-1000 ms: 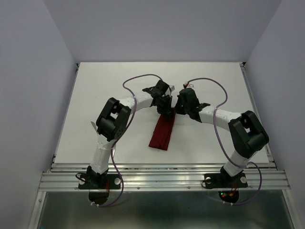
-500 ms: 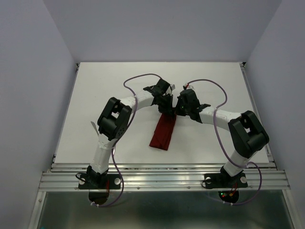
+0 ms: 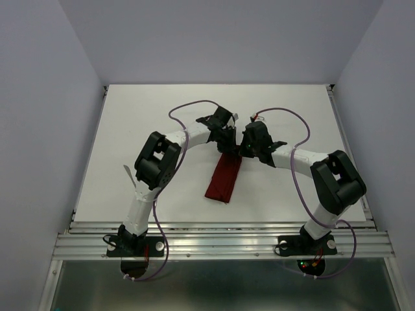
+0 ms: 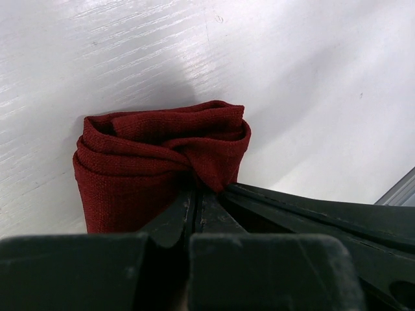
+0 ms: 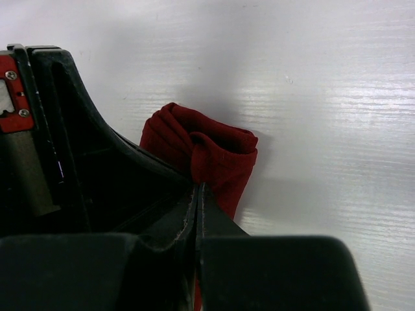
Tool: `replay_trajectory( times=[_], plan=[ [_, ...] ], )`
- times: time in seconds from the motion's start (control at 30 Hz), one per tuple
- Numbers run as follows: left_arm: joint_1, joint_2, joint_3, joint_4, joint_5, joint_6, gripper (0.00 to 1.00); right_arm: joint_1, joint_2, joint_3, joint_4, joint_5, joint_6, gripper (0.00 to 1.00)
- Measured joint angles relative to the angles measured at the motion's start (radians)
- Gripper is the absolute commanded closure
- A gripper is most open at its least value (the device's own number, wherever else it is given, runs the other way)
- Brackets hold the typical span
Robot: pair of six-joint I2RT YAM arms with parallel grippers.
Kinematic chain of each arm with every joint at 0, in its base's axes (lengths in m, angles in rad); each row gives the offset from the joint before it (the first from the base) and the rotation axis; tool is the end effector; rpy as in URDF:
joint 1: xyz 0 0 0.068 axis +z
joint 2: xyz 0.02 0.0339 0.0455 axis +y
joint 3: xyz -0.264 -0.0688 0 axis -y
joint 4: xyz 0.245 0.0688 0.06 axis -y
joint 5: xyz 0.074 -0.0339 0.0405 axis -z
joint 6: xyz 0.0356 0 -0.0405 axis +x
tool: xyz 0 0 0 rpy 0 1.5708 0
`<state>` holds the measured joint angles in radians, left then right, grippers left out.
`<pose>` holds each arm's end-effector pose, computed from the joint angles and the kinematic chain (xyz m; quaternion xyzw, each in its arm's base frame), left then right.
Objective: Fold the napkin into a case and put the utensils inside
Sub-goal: Stuff the top corner of the smaller-rectangle-folded napkin into the folded napkin.
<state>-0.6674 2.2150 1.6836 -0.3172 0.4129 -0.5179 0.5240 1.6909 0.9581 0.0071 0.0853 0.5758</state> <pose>0.3765 -0.3149 0.1722 0.1406 0.9077 -0.3522 0.1797 0.3095 0.1754 0.1837 0.0411 0.9105 0.1810 0.3696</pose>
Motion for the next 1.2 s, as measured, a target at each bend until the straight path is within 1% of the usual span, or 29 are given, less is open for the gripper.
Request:
replay_trajectory(
  times=[0.13,0.23,0.27,0.33,0.37,0.43,0.53,0.77,0.8,0.83,0.87,1.0,1.1,1.2],
  plan=[
    [0.000,0.009,0.001,0.007,0.008,0.000,1.00,0.000,0.000,0.000,-0.002,0.001,0.000,0.99],
    [-0.001,0.011,0.001,0.007,0.014,0.005,0.87,0.000,0.000,0.000,-0.006,0.002,0.000,0.99],
    [-0.001,0.011,0.000,0.008,0.015,0.008,0.80,0.000,0.000,0.000,-0.007,0.004,0.000,0.99],
    [-0.001,0.011,-0.004,0.013,0.015,0.018,0.72,0.000,0.000,0.000,-0.008,0.005,0.000,0.99],
    [-0.001,0.010,-0.008,0.016,0.015,0.023,0.66,0.000,0.000,0.000,-0.010,0.007,0.000,0.99],
    [0.000,0.006,-0.019,0.027,0.014,0.030,0.60,0.000,0.000,0.000,-0.017,0.013,0.000,0.99],
    [0.002,-0.019,-0.042,0.029,0.017,0.050,0.57,-0.006,0.000,0.000,-0.024,0.021,0.002,0.99],
    [-0.006,-0.072,-0.089,0.027,0.029,0.106,0.57,-0.006,0.000,0.000,-0.023,0.021,0.005,0.99],
    [-0.007,-0.080,-0.096,0.029,0.032,0.117,0.53,-0.006,0.000,0.000,-0.023,0.021,0.005,0.99],
    [-0.007,-0.085,-0.101,0.029,0.033,0.122,0.53,-0.006,0.000,0.000,-0.023,0.021,0.005,0.99],
    [-0.007,-0.090,-0.103,0.028,0.033,0.129,0.50,-0.006,0.000,0.000,-0.023,0.021,0.005,0.99],
    [-0.006,-0.109,-0.116,0.021,0.036,0.151,0.45,-0.006,0.000,0.000,-0.023,0.021,0.005,0.99],
    [-0.006,-0.119,-0.124,0.018,0.036,0.160,0.39,-0.006,0.000,0.000,-0.023,0.021,0.006,0.99],
    [-0.006,-0.134,-0.138,0.014,0.036,0.175,0.39,-0.006,0.000,0.000,-0.024,0.021,0.008,0.99]
  ],
)
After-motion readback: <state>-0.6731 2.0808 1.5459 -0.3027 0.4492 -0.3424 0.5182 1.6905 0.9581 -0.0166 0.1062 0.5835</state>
